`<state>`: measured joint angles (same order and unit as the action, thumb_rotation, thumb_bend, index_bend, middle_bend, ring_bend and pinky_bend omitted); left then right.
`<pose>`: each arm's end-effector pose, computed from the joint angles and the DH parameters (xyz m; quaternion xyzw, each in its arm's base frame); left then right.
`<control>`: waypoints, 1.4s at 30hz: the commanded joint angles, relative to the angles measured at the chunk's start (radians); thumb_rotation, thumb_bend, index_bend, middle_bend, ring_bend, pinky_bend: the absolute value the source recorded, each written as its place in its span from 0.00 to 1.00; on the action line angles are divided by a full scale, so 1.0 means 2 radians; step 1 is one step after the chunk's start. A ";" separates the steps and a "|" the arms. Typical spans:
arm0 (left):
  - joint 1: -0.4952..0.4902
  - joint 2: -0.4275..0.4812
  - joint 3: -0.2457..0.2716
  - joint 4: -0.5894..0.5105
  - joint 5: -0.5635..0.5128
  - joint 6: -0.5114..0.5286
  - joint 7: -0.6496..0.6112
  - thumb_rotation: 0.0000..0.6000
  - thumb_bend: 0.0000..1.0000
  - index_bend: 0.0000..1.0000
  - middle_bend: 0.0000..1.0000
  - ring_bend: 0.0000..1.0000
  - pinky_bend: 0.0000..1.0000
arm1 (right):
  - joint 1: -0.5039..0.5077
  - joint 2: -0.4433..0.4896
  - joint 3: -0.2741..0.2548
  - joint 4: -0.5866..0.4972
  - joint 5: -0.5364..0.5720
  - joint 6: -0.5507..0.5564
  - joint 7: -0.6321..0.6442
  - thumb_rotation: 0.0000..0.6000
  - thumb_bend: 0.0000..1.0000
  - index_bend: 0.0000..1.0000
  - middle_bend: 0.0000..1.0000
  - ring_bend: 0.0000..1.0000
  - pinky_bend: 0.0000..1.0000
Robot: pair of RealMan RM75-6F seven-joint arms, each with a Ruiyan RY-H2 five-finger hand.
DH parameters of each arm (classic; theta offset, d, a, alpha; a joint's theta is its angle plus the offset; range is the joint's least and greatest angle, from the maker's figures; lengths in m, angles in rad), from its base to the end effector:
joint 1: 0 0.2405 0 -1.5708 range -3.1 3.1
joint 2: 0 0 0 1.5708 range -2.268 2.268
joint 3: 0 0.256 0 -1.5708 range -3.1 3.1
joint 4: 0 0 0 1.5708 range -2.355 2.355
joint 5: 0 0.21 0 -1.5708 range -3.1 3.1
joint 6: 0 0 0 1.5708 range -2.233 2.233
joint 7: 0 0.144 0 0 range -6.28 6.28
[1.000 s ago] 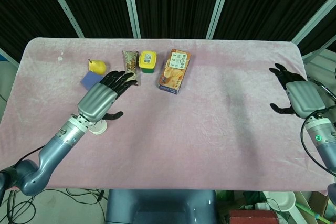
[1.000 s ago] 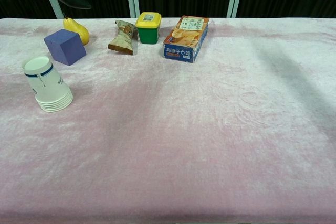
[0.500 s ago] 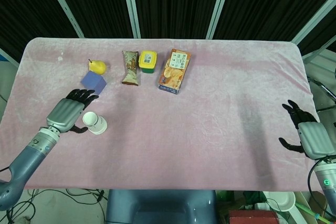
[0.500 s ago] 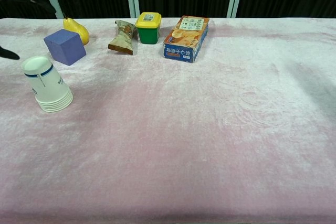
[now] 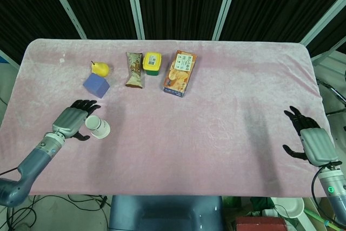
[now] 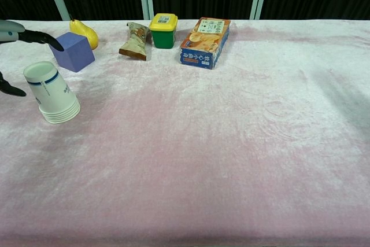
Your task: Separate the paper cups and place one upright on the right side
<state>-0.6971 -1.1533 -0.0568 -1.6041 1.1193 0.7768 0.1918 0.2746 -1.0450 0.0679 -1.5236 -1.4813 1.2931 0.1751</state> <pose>-0.2292 0.3334 0.0761 -0.7672 -0.4096 -0.2424 0.4300 -0.3066 -0.2469 0.1747 0.6414 -0.3900 0.3894 0.5337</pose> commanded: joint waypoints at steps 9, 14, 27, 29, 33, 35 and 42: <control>-0.006 -0.030 0.000 0.032 0.025 -0.006 -0.019 1.00 0.26 0.19 0.16 0.05 0.30 | 0.001 -0.002 0.002 0.006 0.009 -0.011 0.002 1.00 0.17 0.09 0.00 0.15 0.18; -0.007 -0.030 0.001 0.032 0.026 -0.004 -0.016 1.00 0.26 0.22 0.21 0.09 0.37 | 0.001 -0.003 0.002 0.006 0.011 -0.015 0.002 1.00 0.17 0.09 0.00 0.15 0.18; -0.015 -0.023 0.006 0.023 -0.002 -0.014 0.015 1.00 0.28 0.25 0.25 0.13 0.41 | -0.001 -0.003 0.006 0.009 0.018 -0.016 0.003 1.00 0.16 0.09 0.00 0.15 0.18; -0.017 -0.027 0.007 0.025 -0.004 -0.014 0.021 1.00 0.29 0.26 0.27 0.14 0.43 | -0.001 -0.003 0.006 0.009 0.018 -0.017 0.002 1.00 0.16 0.09 0.00 0.15 0.18; -0.021 -0.036 0.005 0.029 -0.006 -0.015 0.023 1.00 0.34 0.29 0.33 0.21 0.52 | -0.001 -0.002 0.006 0.009 0.021 -0.023 0.012 1.00 0.16 0.10 0.00 0.15 0.18; -0.022 -0.039 0.005 0.032 0.000 -0.014 0.021 1.00 0.39 0.33 0.39 0.27 0.59 | -0.001 0.000 0.008 0.010 0.024 -0.025 0.019 1.00 0.16 0.11 0.00 0.15 0.18; -0.025 -0.040 0.010 0.038 -0.005 -0.015 0.035 1.00 0.50 0.46 0.50 0.35 0.66 | 0.000 0.006 0.007 0.007 0.019 -0.026 0.025 1.00 0.16 0.12 0.00 0.15 0.18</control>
<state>-0.7462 -1.2349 -0.0377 -1.5274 1.1147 0.7467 0.2612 0.2743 -1.0331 0.0824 -1.5078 -1.4430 1.2417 0.2241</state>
